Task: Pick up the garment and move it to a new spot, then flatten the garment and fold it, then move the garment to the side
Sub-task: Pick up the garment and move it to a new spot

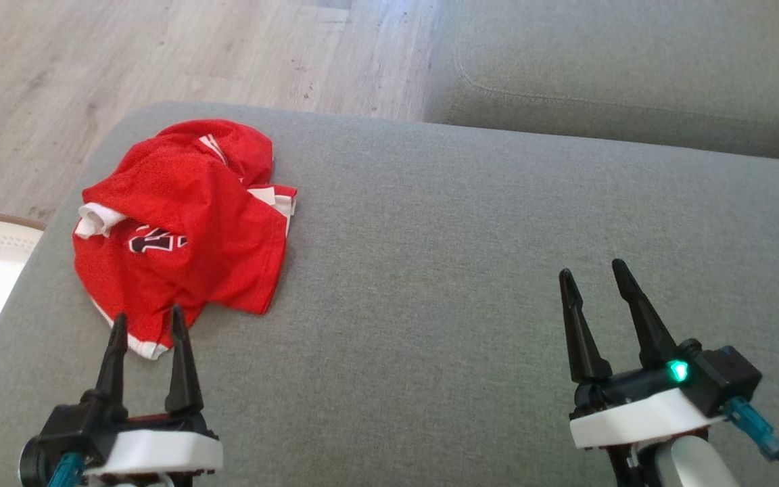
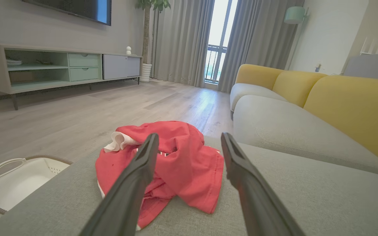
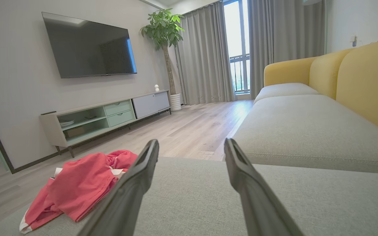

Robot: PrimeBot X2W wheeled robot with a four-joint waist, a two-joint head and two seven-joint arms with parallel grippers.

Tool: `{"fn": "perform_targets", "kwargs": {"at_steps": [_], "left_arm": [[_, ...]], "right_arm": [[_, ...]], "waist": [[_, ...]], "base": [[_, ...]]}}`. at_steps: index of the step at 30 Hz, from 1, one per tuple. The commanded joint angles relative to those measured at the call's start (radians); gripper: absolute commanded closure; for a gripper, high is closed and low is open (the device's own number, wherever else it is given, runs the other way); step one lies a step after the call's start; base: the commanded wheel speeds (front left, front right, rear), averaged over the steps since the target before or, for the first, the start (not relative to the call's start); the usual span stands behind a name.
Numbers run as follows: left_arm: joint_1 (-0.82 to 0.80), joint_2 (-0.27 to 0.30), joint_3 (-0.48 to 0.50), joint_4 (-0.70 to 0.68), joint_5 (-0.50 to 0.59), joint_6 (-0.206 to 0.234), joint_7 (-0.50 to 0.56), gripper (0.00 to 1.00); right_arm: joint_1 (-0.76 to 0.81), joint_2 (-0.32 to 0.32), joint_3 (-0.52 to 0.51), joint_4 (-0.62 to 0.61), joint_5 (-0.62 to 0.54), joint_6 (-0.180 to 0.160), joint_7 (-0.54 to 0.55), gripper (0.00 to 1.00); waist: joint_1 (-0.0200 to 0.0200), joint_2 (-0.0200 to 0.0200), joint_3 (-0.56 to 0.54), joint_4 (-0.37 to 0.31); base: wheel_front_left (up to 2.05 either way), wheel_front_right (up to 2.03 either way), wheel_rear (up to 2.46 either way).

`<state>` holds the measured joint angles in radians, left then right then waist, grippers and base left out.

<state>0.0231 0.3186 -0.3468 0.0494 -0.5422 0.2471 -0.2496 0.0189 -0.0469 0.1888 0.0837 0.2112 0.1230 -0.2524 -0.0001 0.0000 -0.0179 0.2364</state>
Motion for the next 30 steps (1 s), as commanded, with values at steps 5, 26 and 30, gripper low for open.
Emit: {"fn": "perform_targets", "kwargs": {"at_steps": [5,26,30], "left_arm": [[-0.019,-0.006,0.076,-0.028,0.050,-0.020,-0.012,0.00],[-0.051,-0.055,0.144,0.027,0.101,-0.101,-0.011,0.00],[-0.156,-0.029,0.137,0.086,0.107,-0.121,0.037,0.00]], "right_arm": [[-0.019,-0.003,0.030,-0.031,0.008,0.008,-0.009,0.00],[-0.050,-0.003,0.019,-0.051,-0.028,0.008,-0.009,0.00],[-0.089,-0.003,0.008,-0.061,-0.066,0.008,-0.009,0.00]], "waist": [[0.0001,0.0000,-0.013,0.011],[0.0001,0.0000,0.102,0.023],[0.0001,0.0000,0.192,0.018]], "base": [[0.00,0.00,0.00],[0.00,0.00,0.00],[0.00,0.00,0.00]]}}
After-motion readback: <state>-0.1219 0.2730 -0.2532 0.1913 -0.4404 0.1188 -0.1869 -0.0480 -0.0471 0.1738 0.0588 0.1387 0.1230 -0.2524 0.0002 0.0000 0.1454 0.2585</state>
